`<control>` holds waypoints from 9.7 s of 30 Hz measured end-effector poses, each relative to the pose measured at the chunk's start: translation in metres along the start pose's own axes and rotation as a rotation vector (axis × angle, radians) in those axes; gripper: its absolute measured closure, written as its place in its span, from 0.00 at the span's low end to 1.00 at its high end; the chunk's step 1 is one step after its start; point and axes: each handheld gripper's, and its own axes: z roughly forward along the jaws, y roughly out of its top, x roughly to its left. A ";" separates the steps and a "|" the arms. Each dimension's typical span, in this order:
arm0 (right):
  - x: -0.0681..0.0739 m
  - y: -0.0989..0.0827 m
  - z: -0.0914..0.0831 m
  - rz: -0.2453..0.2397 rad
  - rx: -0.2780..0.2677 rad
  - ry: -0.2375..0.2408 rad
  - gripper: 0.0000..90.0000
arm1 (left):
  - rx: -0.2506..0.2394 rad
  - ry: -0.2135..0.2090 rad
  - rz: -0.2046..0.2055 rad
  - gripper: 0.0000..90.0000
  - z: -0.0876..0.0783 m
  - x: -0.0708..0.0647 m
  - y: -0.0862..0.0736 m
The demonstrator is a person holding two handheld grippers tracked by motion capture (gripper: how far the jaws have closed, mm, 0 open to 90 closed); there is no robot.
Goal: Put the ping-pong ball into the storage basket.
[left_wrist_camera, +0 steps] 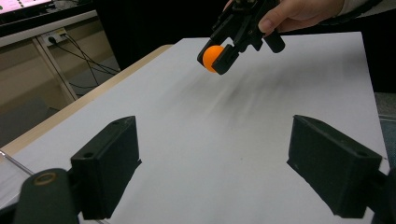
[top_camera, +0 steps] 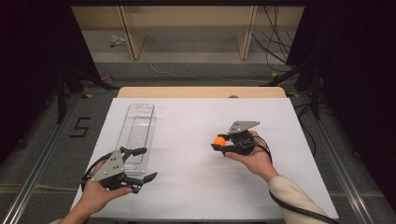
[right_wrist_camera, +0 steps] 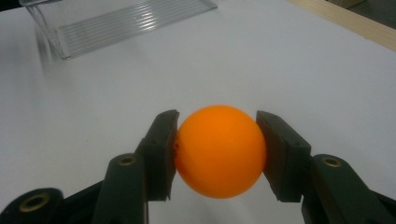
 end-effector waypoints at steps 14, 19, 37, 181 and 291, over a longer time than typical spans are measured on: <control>0.002 0.004 0.005 -0.004 -0.005 0.006 0.57 | 0.000 0.000 0.000 0.18 0.000 0.000 0.000; 0.002 0.006 0.006 -0.005 -0.007 0.007 0.57 | 0.000 0.000 0.000 0.18 0.000 0.000 0.000; 0.003 0.010 0.012 -0.007 -0.014 0.016 0.57 | 0.001 0.000 0.002 0.18 0.000 0.000 0.000; 0.019 0.046 0.067 -0.023 -0.042 0.085 0.57 | 0.001 -0.002 0.002 0.18 0.000 0.000 0.000; 0.035 0.088 0.102 -0.036 -0.068 0.106 0.57 | -0.002 -0.004 0.009 0.18 0.000 -0.001 0.001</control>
